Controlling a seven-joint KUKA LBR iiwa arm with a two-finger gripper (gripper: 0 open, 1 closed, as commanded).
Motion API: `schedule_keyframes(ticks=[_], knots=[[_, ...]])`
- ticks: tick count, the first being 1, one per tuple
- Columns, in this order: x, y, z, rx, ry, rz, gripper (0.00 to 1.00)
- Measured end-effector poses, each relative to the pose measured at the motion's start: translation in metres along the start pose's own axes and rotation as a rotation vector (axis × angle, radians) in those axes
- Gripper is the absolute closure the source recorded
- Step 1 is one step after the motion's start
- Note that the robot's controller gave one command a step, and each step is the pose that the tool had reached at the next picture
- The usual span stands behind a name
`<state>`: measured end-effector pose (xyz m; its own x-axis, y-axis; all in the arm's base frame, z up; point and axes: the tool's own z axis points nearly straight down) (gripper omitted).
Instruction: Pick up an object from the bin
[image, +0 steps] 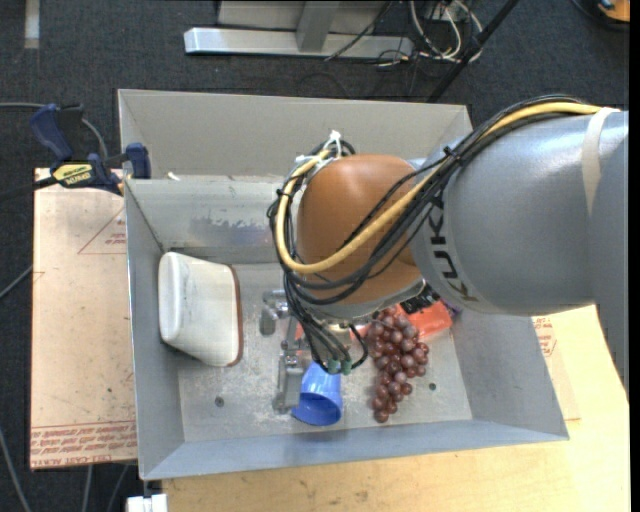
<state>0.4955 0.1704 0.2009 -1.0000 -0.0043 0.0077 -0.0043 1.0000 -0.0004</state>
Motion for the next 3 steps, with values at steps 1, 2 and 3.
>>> schedule_keyframes(ticks=[1, 2, 3], knots=[[-0.001, -0.001, -0.004, -0.001, -0.007, 0.003, 0.00], [-0.002, -0.010, 0.004, -0.004, -0.011, -0.043, 0.00], [0.005, -0.058, 0.048, -0.001, -0.010, -0.280, 0.00]])
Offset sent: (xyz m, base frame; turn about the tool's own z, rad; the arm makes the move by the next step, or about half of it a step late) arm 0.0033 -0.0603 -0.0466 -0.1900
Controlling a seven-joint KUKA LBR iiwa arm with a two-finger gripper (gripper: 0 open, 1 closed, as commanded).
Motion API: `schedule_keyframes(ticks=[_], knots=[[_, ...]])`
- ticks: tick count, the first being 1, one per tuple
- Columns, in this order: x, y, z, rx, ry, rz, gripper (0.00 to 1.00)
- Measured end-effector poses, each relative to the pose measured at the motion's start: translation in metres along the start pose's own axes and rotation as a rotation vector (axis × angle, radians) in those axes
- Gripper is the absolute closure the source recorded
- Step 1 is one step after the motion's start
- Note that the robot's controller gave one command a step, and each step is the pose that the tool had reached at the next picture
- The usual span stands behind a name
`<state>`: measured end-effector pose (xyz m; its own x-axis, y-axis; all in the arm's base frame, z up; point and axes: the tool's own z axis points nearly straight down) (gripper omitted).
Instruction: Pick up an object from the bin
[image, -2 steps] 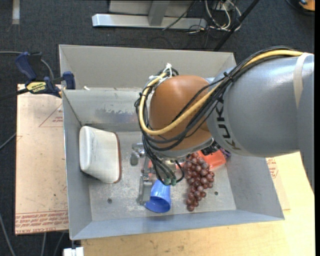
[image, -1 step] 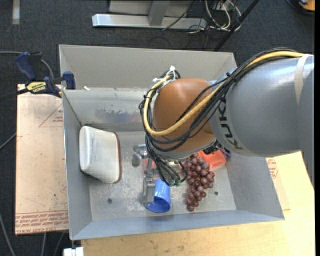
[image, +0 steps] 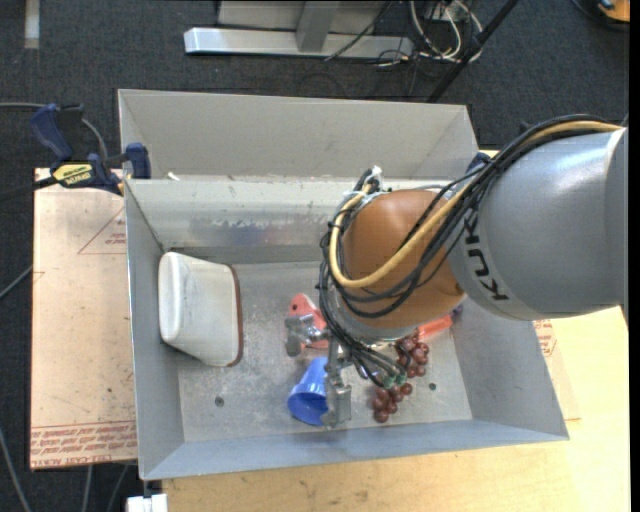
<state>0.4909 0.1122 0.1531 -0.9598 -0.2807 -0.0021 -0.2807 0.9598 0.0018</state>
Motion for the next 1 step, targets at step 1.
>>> schedule_keyframes(ticks=[1], knots=[[0.0010, -0.0179, 0.0235, 0.002, 0.004, -0.012, 0.00]])
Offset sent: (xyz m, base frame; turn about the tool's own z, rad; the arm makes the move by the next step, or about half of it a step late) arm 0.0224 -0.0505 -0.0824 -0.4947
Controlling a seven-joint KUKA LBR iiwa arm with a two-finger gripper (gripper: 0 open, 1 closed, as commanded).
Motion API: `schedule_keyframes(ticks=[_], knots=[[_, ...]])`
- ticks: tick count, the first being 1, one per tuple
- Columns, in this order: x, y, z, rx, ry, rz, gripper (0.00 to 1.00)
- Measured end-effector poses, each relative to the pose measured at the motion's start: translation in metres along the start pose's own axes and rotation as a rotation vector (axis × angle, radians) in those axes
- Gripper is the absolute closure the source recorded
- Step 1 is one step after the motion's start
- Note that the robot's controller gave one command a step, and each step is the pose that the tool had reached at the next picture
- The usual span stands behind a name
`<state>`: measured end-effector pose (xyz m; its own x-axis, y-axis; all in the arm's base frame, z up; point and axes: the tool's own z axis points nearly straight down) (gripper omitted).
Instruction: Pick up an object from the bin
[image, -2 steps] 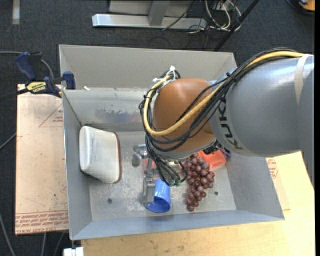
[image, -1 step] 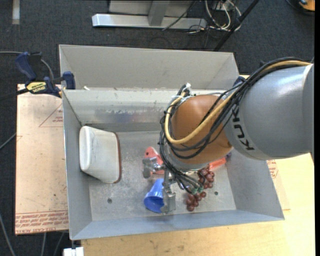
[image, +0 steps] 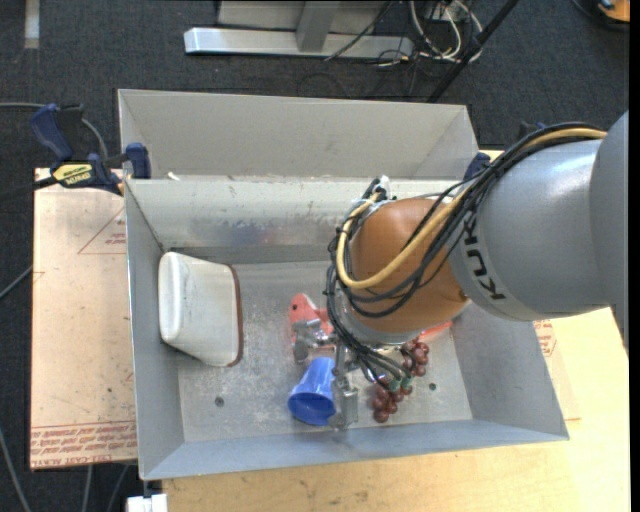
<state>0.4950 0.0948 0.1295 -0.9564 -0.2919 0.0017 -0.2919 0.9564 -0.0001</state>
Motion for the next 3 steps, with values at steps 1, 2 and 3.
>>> schedule_keyframes(ticks=[1, 2, 3], knots=[[-0.009, -0.025, 0.042, -0.004, -0.007, -0.325, 1.00], [-0.012, -0.035, 0.053, -0.002, -0.010, -0.480, 1.00], [-0.012, -0.035, 0.053, -0.002, -0.011, -0.480, 1.00]])
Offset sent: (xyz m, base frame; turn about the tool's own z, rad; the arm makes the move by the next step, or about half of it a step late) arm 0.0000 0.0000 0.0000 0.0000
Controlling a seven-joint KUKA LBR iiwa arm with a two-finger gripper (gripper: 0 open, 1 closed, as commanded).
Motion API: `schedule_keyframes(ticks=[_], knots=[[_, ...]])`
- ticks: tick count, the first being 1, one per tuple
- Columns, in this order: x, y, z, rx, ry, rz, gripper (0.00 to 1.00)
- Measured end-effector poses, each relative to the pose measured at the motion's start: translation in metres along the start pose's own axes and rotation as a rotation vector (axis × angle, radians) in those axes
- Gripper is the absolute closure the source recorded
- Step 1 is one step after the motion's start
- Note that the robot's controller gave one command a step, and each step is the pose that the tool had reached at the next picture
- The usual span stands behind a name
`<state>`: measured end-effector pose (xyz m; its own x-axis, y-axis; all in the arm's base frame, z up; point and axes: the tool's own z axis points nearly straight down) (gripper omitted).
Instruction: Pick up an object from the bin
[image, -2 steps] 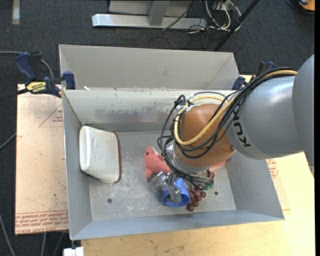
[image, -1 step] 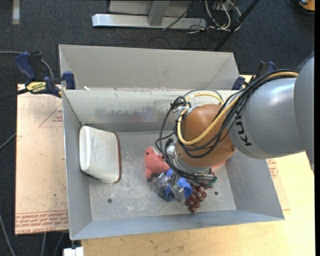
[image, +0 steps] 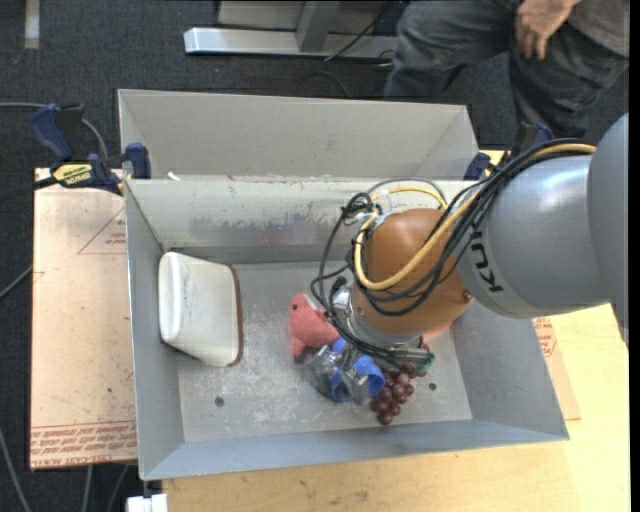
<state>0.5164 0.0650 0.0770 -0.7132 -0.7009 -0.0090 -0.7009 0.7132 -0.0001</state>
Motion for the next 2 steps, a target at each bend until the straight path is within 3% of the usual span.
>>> schedule_keyframes(ticks=[1, 2], knots=[[0.000, 0.001, -0.040, -0.005, 0.007, -0.024, 1.00], [-0.001, 0.000, -0.194, 0.001, -0.004, -0.027, 1.00]])
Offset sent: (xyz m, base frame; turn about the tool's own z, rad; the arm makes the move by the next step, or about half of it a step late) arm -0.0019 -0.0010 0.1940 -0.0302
